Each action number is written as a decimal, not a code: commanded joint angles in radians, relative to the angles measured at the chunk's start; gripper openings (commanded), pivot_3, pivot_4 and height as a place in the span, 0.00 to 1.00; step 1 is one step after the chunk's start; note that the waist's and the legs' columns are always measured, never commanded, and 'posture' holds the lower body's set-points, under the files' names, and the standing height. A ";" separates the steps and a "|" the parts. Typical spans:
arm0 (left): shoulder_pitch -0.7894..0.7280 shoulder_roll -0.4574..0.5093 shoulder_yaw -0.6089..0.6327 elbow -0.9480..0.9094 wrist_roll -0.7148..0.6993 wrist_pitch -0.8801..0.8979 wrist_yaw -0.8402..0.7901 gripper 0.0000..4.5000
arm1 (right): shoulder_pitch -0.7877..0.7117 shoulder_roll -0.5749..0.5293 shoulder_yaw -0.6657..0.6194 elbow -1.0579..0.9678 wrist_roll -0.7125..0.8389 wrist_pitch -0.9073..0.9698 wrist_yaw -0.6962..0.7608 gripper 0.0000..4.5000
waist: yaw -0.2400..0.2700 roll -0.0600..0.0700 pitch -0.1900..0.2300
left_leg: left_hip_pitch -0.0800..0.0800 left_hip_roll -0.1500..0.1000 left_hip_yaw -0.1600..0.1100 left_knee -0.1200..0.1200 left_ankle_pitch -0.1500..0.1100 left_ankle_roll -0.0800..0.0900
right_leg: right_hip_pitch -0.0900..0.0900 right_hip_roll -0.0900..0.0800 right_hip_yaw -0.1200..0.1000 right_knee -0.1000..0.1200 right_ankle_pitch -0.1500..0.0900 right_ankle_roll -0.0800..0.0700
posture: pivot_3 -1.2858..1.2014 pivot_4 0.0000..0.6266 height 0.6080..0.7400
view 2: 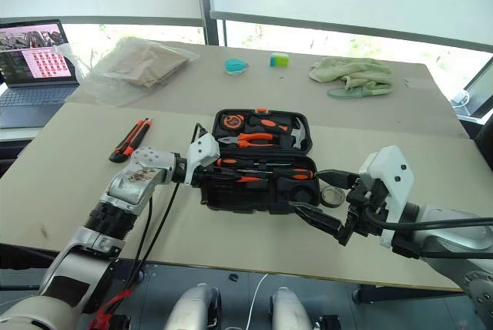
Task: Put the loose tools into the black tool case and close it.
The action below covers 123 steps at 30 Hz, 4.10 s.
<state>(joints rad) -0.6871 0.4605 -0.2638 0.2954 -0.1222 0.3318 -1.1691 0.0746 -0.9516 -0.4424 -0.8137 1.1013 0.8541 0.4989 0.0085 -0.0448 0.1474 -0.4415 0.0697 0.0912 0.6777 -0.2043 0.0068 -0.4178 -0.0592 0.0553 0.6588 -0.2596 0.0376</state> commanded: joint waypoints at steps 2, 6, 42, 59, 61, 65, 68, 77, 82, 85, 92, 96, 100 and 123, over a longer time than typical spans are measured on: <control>0.057 0.040 -0.047 -0.017 0.051 -0.026 -0.006 0.00 | -0.018 0.016 -0.004 0.002 -0.005 -0.029 -0.006 1.00 | -0.001 0.001 0.000 | 0.000 0.000 0.000 0.000 0.000 0.000 | 0.000 0.000 0.000 0.000 0.000 0.000 | 0.52 0.24 1.00; 0.063 0.042 -0.044 -0.003 0.056 -0.049 0.011 0.00 | -0.042 0.019 0.011 0.015 -0.006 -0.025 -0.009 1.00 | -0.001 0.002 -0.001 | 0.001 0.000 0.000 0.000 0.000 0.000 | 0.001 0.000 0.000 0.000 0.000 0.000 | 0.52 0.24 1.00; 0.785 0.309 0.994 -0.601 -0.236 0.503 0.510 0.74 | -0.443 0.049 0.306 0.232 -0.165 -0.082 0.358 1.00 | -0.020 0.000 0.001 | 0.002 0.002 0.000 -0.006 0.001 0.000 | -0.005 -0.001 0.000 0.002 -0.002 -0.003 | 0.52 0.24 1.00; -0.005 0.394 0.335 0.114 -0.074 0.524 0.490 0.99 | -0.361 0.053 0.264 0.125 -0.113 -0.052 0.269 1.00 | -0.004 -0.002 0.001 | -0.001 0.002 0.001 -0.006 0.002 -0.001 | -0.004 -0.001 -0.008 0.001 -0.001 -0.005 | 0.52 0.24 1.00; -0.103 0.355 0.248 0.258 -0.017 0.466 0.469 0.99 | -0.348 0.060 0.260 0.101 -0.117 -0.052 0.233 1.00 | -0.002 -0.002 0.001 | -0.001 0.002 0.000 -0.006 0.002 -0.001 | -0.004 -0.001 -0.008 0.002 -0.001 -0.005 | 0.52 0.24 1.00; -0.218 0.302 0.177 0.489 0.058 0.376 0.460 0.99 | -0.333 0.063 0.255 0.074 -0.106 -0.048 0.196 1.00 | -0.001 -0.002 0.001 | -0.002 0.001 0.000 -0.006 0.002 -0.001 | -0.004 -0.001 -0.008 0.001 -0.002 -0.005 | 0.52 0.24 1.00; -0.265 0.280 0.172 0.599 0.075 0.356 0.457 0.99 | -0.323 0.061 0.247 0.062 -0.102 -0.046 0.178 1.00 | 0.001 -0.002 0.001 | -0.003 0.001 0.000 -0.006 0.002 -0.001 | -0.004 -0.001 -0.008 0.002 -0.002 -0.005 | 0.52 0.24 1.00; -0.309 0.262 0.238 0.638 0.024 0.282 0.348 0.40 | -0.283 0.034 0.204 0.050 -0.082 -0.044 0.149 1.00 | 0.002 -0.002 0.001 | -0.002 0.001 -0.001 -0.004 0.002 -0.001 | -0.004 -0.001 -0.009 0.003 -0.002 -0.005 | 0.52 0.24 1.00; -0.239 0.280 0.275 0.184 -0.184 0.266 -0.001 0.39 | -0.241 0.013 0.150 0.045 -0.056 -0.037 0.139 1.00 | 0.008 -0.005 0.002 | -0.007 0.002 -0.003 -0.001 0.002 -0.001 | -0.005 -0.002 -0.012 0.003 -0.002 -0.005 | 0.52 0.24 1.00; -0.187 0.314 0.206 -0.068 -0.238 0.279 -0.156 0.39 | -0.201 0.011 0.119 0.033 -0.039 -0.033 0.129 1.00 | 0.005 -0.006 0.003 | -0.011 0.002 -0.004 0.001 0.002 -0.001 | -0.007 -0.002 -0.013 0.002 -0.001 -0.005 | 0.52 0.24 1.00; -0.142 0.300 -0.058 -0.248 -0.101 0.071 -0.313 0.39 | -0.120 0.015 0.085 0.004 -0.033 -0.044 0.104 1.00 | -0.001 0.002 0.000 | -0.002 0.001 -0.004 -0.001 0.002 -0.001 | -0.001 -0.001 -0.010 0.004 -0.002 -0.005 | 0.52 0.24 1.00; -0.168 0.238 -0.178 -0.186 0.017 0.002 -0.291 0.39 | -0.089 0.016 0.058 -0.011 -0.032 -0.044 0.081 1.00 | 0.003 0.002 0.000 | -0.003 0.000 -0.005 0.000 0.003 0.000 | -0.001 0.000 -0.010 0.004 -0.002 -0.005 | 0.52 0.24 1.00; -0.185 0.175 -0.226 -0.133 0.076 0.021 -0.267 0.39 | -0.046 0.021 0.025 -0.036 -0.024 -0.044 0.057 1.00 | 0.004 0.001 0.000 | -0.005 0.000 -0.005 0.000 0.003 0.000 | -0.002 -0.001 -0.009 0.004 -0.002 -0.004 | 0.52 0.24 1.00; -0.248 0.118 -0.130 -0.167 -0.017 0.225 -0.337 1.00 | -0.008 0.033 0.029 -0.065 0.001 -0.061 -0.009 1.00 | -0.001 0.001 0.000 | -0.005 0.000 -0.007 0.000 0.003 0.000 | -0.002 0.000 -0.010 0.004 -0.002 -0.004 | 0.52 0.24 1.00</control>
<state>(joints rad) -0.8972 0.5744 -0.4435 0.1675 -0.0908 0.5047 -1.4933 0.0713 -0.9220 -0.4040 -0.8603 1.0847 0.8169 0.4923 0.0077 -0.0433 0.1479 -0.4461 0.0695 0.0846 0.6778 -0.2015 0.0067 -0.4197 -0.0596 0.0458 0.6627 -0.2618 0.0335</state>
